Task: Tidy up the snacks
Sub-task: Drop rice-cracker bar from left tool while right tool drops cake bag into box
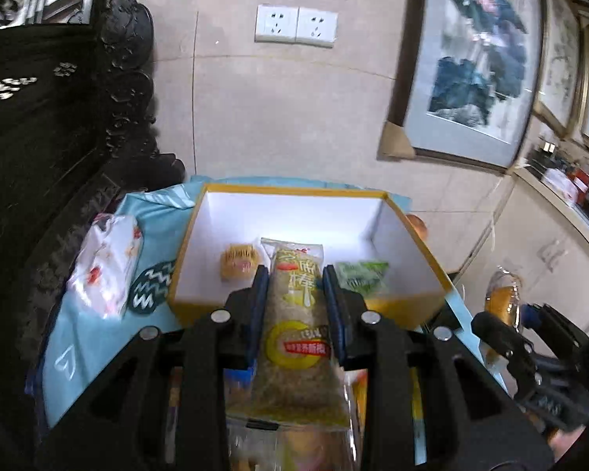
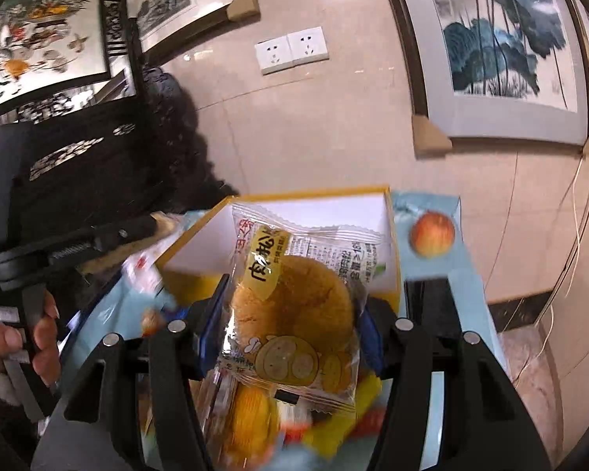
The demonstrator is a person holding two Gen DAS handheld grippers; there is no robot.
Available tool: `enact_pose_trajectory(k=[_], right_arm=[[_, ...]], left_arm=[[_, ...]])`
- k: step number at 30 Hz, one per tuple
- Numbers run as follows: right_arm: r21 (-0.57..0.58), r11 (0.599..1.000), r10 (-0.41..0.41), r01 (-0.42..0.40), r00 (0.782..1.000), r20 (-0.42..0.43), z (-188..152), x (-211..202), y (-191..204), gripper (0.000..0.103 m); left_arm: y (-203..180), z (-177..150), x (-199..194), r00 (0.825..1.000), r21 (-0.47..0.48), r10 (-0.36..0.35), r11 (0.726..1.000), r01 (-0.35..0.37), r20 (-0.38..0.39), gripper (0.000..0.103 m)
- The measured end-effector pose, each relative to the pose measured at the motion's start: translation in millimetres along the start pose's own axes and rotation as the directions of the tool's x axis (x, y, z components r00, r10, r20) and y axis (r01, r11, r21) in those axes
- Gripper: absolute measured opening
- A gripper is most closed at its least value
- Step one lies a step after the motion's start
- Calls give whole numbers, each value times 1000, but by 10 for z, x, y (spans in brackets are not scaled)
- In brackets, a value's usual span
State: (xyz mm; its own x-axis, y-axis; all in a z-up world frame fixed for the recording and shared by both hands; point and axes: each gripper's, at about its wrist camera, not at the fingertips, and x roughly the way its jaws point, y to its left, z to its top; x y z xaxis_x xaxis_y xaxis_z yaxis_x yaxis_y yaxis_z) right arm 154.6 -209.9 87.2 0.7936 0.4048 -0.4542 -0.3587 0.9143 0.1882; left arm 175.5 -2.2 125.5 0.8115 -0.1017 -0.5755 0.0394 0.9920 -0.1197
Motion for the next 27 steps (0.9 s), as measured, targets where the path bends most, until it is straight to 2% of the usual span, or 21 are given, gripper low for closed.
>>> enact_pose_trajectory(k=[4, 7, 9, 10, 11, 12, 14, 15, 17, 23, 27], right_arm=[[-9, 999, -48, 48, 999, -7, 175, 496, -39, 58], [3, 995, -97, 97, 995, -33, 270, 906, -136, 58], [-1, 992, -129, 129, 988, -87, 305, 1182, -199, 62], [-12, 988, -152, 152, 979, -132, 303, 1340, -224, 66], [-15, 984, -179, 179, 970, -163, 302, 1433, -258, 76], [-12, 979, -203, 204, 963, -177, 296, 1471, -298, 82], [8, 979, -200, 204, 969, -146, 276, 1395, -341, 88], [18, 981, -191, 195, 973, -129, 256, 1331, -351, 94], [42, 983, -173, 177, 981, -87, 218, 1159, -379, 98], [30, 992, -120, 122, 992, -49, 76, 660, -312, 102], [54, 996, -74, 77, 996, -51, -97, 301, -300, 102]], left_arm=[[47, 196, 568, 998, -5, 14, 1000, -14, -66, 28], [107, 216, 989, 992, -20, 18, 1000, -21, -123, 28], [160, 187, 1207, 987, -33, 24, 999, -29, -157, 33], [190, 161, 1296, 984, -41, 35, 998, -43, -173, 43], [203, 140, 1330, 982, -43, 50, 997, -58, -184, 76], [219, 125, 1335, 981, -41, 82, 995, -91, -175, 90], [213, 110, 1251, 985, -19, 112, 993, -115, -129, 91], [215, 114, 1207, 984, -13, 119, 992, -122, -129, 91], [210, 106, 1117, 986, -24, 108, 993, -112, -131, 91], [112, -18, 721, 985, 2, 108, 994, -109, -134, 94], [106, -285, 247, 988, 37, 113, 993, -110, -105, 98]])
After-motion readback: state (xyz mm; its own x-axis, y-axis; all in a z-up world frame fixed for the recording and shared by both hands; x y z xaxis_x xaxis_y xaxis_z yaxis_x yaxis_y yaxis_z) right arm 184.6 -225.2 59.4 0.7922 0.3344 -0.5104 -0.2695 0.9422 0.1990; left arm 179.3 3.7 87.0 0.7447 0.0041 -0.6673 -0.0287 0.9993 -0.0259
